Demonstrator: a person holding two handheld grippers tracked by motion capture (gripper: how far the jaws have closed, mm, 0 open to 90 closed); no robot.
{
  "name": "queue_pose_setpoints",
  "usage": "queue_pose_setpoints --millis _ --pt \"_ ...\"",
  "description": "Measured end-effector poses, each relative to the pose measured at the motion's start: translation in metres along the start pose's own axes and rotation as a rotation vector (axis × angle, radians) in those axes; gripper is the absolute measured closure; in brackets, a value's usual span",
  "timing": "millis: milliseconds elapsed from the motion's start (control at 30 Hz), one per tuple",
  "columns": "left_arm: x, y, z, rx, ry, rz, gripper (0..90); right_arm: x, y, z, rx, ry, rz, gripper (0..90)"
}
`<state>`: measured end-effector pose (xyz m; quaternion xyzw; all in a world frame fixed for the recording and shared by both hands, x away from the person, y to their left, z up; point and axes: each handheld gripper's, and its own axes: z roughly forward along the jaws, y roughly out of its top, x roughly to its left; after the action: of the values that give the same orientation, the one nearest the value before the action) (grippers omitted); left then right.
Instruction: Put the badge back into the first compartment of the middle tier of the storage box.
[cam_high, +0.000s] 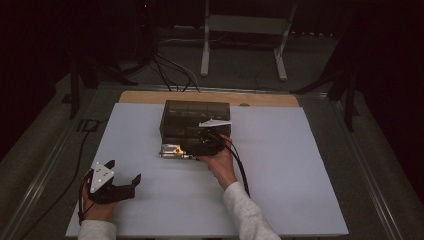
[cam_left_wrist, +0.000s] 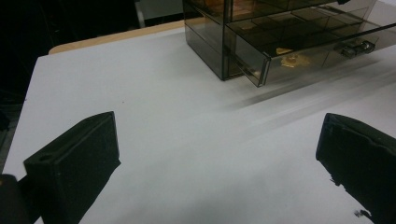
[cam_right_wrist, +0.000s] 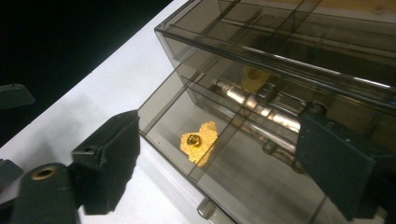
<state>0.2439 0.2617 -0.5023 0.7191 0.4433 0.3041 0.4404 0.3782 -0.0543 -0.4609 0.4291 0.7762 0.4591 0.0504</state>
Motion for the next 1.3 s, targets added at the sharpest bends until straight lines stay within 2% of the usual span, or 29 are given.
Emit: queue_pose_setpoints --millis 133,233,400,767,900,1300 --pt "0.0 0.0 0.0 0.001 0.0 0.001 0.6 -0.005 -0.003 -0.006 -0.005 -0.016 0.004 6.1" --pt "0.0 0.0 0.0 0.001 -0.001 0.001 0.6 -0.007 -0.005 -0.008 0.007 -0.025 -0.003 2.9" --pt "0.0 0.0 0.0 0.0 -0.001 -0.001 0.6 -0.01 -0.006 -0.014 -0.008 -0.041 -0.008 0.2" --pt "-0.001 0.0 0.001 0.01 0.001 0.008 0.6 -0.014 -0.009 -0.022 -0.002 -0.053 -0.02 0.2" --pt "-0.001 0.0 0.001 0.008 0.0 0.008 0.6 -0.015 -0.01 -0.022 0.009 -0.03 -0.02 0.3" --pt "-0.001 0.0 0.001 0.01 0.001 0.008 0.6 -0.011 -0.014 -0.03 -0.013 -0.024 -0.047 0.3"
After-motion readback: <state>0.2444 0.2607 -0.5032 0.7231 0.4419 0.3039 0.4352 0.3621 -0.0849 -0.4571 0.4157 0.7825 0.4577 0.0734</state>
